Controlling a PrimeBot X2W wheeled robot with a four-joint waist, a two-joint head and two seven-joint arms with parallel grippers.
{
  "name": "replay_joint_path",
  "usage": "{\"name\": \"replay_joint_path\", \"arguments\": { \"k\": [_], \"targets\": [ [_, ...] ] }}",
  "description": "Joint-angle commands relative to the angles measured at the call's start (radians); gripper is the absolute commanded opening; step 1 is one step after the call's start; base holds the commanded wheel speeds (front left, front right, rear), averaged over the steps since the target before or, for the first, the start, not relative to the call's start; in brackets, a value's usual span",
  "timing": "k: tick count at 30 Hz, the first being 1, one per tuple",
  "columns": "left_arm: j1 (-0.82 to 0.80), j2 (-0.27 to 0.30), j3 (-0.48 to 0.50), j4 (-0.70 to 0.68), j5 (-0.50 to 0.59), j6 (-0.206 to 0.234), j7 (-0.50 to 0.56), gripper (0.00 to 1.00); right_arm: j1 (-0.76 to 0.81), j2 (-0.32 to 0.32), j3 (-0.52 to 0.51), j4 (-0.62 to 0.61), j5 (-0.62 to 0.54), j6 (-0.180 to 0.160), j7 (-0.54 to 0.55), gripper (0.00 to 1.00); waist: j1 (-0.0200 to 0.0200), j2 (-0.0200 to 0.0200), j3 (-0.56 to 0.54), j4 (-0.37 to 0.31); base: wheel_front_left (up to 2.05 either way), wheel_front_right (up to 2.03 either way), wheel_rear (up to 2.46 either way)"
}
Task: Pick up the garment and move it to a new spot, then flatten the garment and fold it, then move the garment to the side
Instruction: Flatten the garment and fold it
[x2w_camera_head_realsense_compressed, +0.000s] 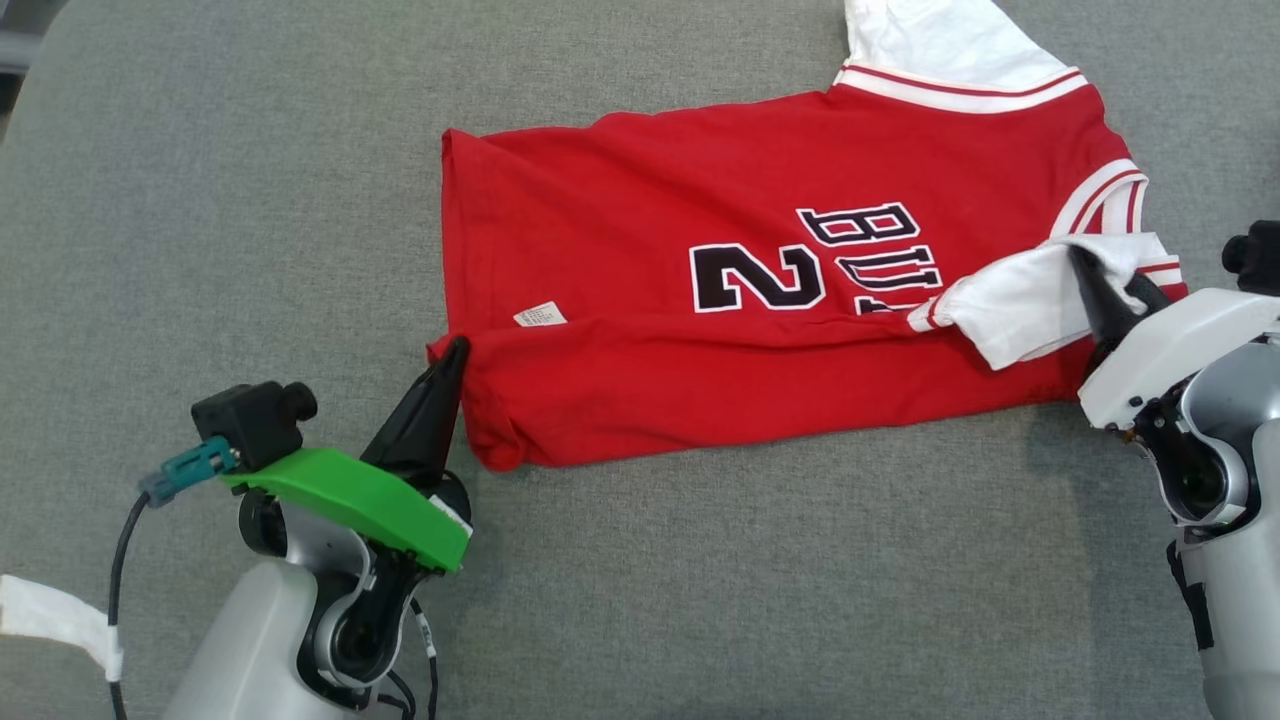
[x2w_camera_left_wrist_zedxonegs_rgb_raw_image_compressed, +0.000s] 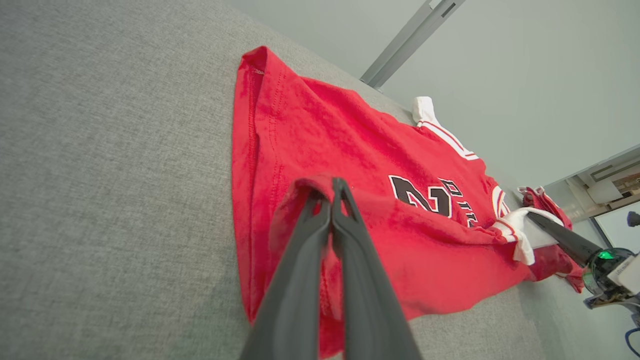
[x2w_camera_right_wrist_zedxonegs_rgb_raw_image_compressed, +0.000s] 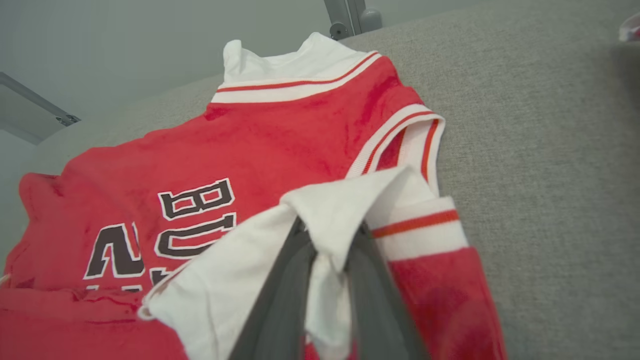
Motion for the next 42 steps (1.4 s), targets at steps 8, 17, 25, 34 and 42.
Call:
{"name": "replay_joint_path", "arguments": {
  "k": [8,17,25,34,42],
  "targets": [
    [0.018,0.044,-0.014,0.07,0.055,0.044,0.018,1.0,0.065,-0.113,0.064,-0.112,-0.112,0.0,-0.052,1.0,0.0001,0.0,-0.035,-0.026,0.0,0.0,0.0],
    [0.135,0.121,-0.056,-0.079,0.087,0.105,0.113,1.0,0.257,-0.228,0.052,-0.309,-0.17,0.0,0.132,1.0,0.0001,0.0,-0.009,-0.042,0.0,0.0,0.0],
    [0.098,0.114,-0.095,-0.096,0.088,0.093,0.16,1.0,0.225,-0.213,0.042,-0.296,-0.217,0.0,0.203,1.0,0.0001,0.0,0.06,-0.025,0.0,0.0,0.0],
    [0.087,0.107,-0.125,-0.098,0.055,0.05,0.201,1.0,0.199,-0.198,0.031,-0.252,-0.212,0.0,0.211,1.0,0.0001,0.0,0.068,-0.011,0.0,0.0,0.0],
    [0.072,0.114,-0.128,-0.088,0.064,0.049,0.197,0.69,0.198,-0.195,0.048,-0.227,-0.197,0.0,0.211,1.0,0.0001,0.0,0.076,-0.02,0.0,0.0,0.0]
  ]
}}
